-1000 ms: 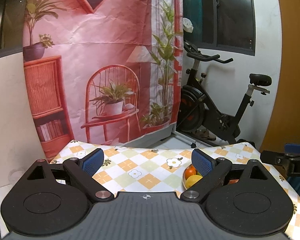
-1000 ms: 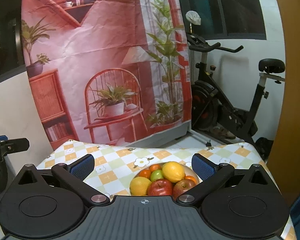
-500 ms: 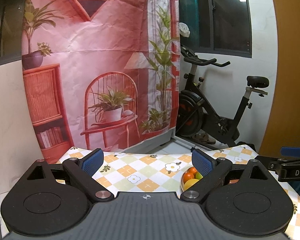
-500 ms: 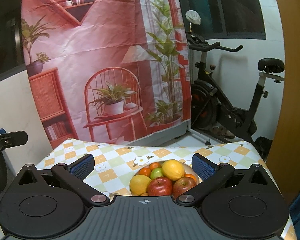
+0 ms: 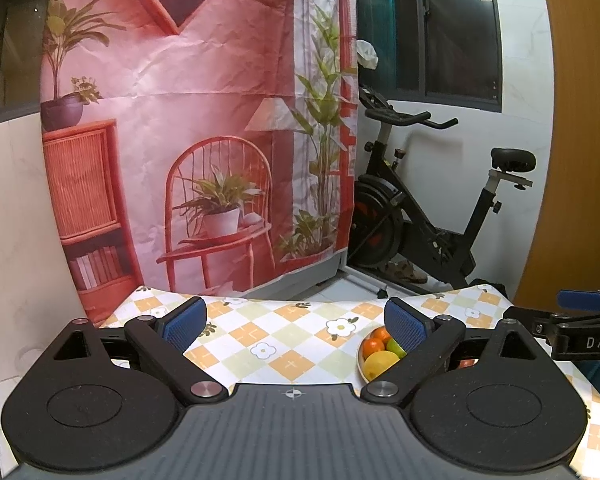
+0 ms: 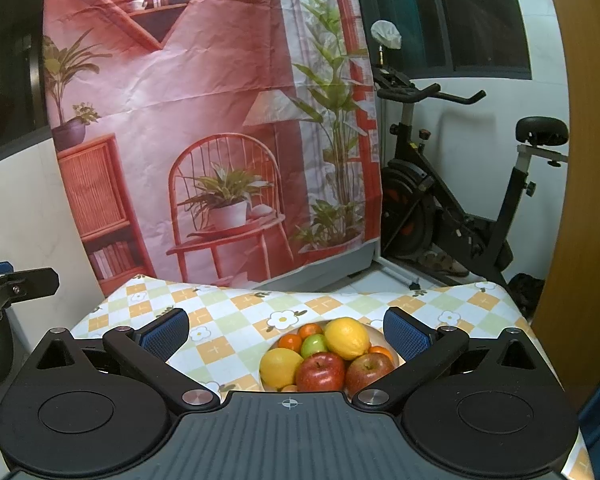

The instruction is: Organize fruits

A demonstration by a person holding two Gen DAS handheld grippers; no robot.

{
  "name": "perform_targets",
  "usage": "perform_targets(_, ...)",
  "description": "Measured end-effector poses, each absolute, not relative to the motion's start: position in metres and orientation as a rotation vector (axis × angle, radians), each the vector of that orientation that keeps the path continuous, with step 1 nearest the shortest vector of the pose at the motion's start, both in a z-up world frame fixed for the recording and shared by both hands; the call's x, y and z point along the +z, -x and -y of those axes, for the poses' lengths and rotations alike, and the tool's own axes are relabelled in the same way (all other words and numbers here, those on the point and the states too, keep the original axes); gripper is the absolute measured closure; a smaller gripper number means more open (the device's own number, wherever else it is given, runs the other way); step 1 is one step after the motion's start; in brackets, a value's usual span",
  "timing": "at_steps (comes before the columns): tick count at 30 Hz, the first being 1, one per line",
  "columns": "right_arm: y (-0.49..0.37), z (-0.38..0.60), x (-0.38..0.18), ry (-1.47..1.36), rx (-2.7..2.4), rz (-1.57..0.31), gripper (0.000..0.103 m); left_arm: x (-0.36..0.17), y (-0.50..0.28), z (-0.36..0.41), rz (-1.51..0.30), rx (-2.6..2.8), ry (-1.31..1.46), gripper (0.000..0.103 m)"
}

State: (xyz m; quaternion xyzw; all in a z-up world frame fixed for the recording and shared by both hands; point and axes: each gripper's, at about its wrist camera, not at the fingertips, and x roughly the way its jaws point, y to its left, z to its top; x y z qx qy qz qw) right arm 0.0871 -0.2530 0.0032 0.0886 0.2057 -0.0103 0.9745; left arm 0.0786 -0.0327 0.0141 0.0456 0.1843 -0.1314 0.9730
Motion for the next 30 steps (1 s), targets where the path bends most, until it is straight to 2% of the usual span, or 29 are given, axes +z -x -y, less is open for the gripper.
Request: perform_targets(30, -0.0877, 0.2521, 0.0038, -0.178, -0.021, -0.417, 0.000, 0.0113, -0.0815, 0.0314, -0.391, -0.271, -0.088, 0.006)
